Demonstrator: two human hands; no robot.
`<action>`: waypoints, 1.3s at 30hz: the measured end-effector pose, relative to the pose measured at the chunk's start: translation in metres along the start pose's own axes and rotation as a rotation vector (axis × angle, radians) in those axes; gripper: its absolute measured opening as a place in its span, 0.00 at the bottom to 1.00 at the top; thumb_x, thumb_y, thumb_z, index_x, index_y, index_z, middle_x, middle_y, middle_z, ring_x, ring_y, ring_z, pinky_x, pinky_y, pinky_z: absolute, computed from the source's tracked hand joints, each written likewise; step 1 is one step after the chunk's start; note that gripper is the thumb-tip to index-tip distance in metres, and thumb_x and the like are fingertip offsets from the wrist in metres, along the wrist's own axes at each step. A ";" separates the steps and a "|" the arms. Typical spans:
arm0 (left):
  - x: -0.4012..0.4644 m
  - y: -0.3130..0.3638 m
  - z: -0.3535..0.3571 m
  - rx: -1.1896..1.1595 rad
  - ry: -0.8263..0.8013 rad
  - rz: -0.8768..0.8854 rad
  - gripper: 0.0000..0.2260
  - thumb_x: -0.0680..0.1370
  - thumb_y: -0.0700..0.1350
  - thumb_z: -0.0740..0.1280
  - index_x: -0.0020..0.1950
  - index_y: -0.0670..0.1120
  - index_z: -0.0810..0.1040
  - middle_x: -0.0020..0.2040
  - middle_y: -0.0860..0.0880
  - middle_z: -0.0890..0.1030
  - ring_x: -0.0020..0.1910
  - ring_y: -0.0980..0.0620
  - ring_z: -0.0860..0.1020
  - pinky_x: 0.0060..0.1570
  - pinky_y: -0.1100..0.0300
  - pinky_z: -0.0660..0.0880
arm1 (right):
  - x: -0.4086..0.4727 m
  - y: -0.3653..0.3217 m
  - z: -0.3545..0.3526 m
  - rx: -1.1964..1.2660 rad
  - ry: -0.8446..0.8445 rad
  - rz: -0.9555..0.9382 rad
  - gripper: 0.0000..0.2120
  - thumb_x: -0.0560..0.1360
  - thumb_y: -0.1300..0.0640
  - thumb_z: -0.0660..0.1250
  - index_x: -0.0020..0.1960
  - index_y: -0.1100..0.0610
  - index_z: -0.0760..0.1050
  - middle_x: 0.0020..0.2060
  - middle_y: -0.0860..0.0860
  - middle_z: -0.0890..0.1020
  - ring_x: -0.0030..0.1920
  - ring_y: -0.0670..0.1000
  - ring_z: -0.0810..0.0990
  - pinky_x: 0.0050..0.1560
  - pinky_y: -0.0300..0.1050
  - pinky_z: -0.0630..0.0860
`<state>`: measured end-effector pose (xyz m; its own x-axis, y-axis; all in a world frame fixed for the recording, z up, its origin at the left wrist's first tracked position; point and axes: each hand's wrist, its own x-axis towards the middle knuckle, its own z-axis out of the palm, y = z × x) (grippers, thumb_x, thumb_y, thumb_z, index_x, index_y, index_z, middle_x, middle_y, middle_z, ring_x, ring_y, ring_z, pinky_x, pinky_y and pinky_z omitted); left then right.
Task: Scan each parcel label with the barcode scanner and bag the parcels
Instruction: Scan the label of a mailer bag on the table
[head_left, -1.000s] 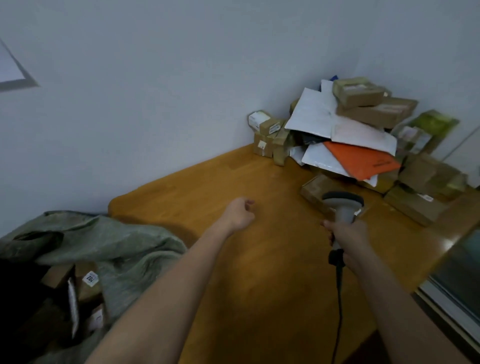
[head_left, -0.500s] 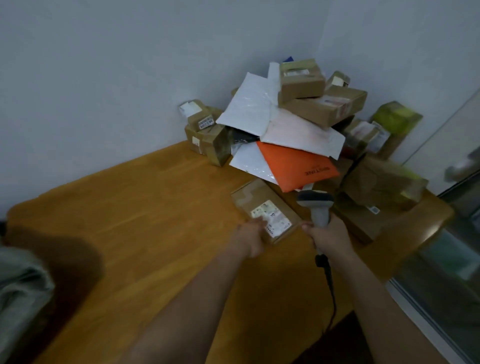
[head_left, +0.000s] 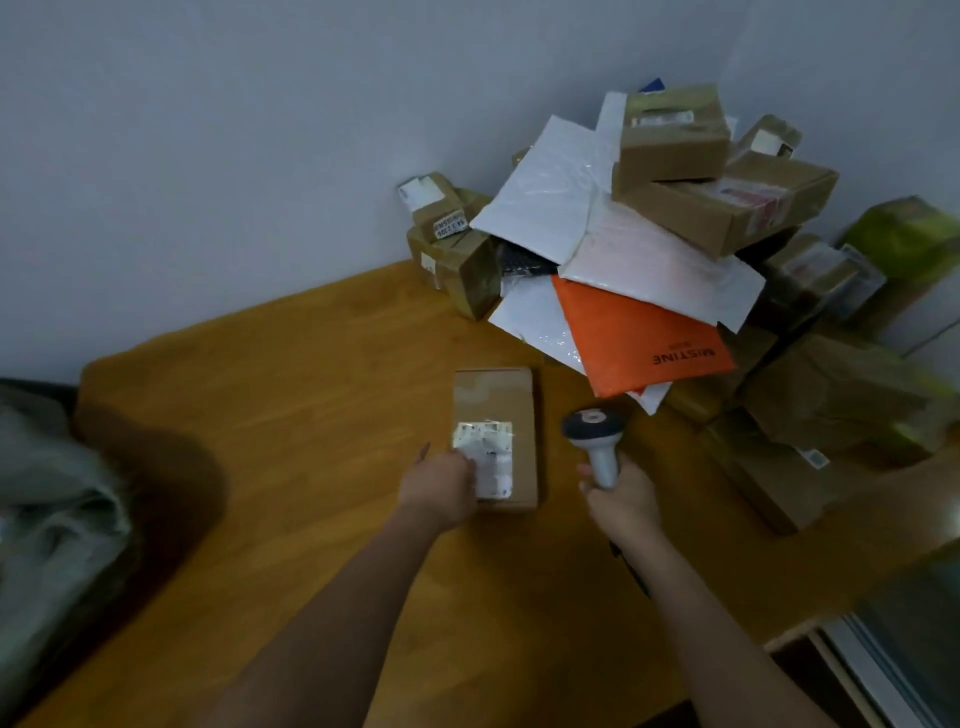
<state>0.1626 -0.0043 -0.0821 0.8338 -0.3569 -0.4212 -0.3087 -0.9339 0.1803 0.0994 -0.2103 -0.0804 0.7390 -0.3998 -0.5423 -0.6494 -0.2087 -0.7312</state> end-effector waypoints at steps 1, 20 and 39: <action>-0.005 -0.009 0.000 -0.052 0.053 -0.069 0.09 0.79 0.43 0.58 0.45 0.45 0.77 0.45 0.47 0.77 0.50 0.46 0.78 0.70 0.46 0.64 | 0.001 0.000 0.009 0.007 -0.020 0.016 0.14 0.76 0.64 0.68 0.60 0.52 0.76 0.53 0.49 0.81 0.48 0.51 0.80 0.45 0.47 0.77; -0.013 -0.049 -0.014 -1.186 -0.234 -0.401 0.42 0.70 0.59 0.74 0.75 0.45 0.59 0.64 0.45 0.72 0.60 0.45 0.74 0.58 0.47 0.76 | -0.011 -0.049 0.061 0.247 0.085 0.074 0.10 0.77 0.65 0.68 0.56 0.55 0.77 0.45 0.48 0.81 0.38 0.47 0.76 0.39 0.43 0.74; -0.088 -0.137 -0.167 -2.160 -0.181 0.260 0.22 0.78 0.43 0.57 0.73 0.43 0.68 0.69 0.38 0.73 0.68 0.36 0.72 0.68 0.37 0.65 | -0.113 -0.206 0.093 0.624 -0.134 -0.271 0.20 0.71 0.61 0.75 0.62 0.61 0.77 0.38 0.52 0.84 0.28 0.45 0.73 0.28 0.38 0.73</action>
<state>0.2078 0.1581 0.0787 0.7901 -0.5544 -0.2617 0.5783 0.5321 0.6184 0.1660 -0.0395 0.0930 0.9024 -0.2838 -0.3244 -0.2445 0.2829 -0.9275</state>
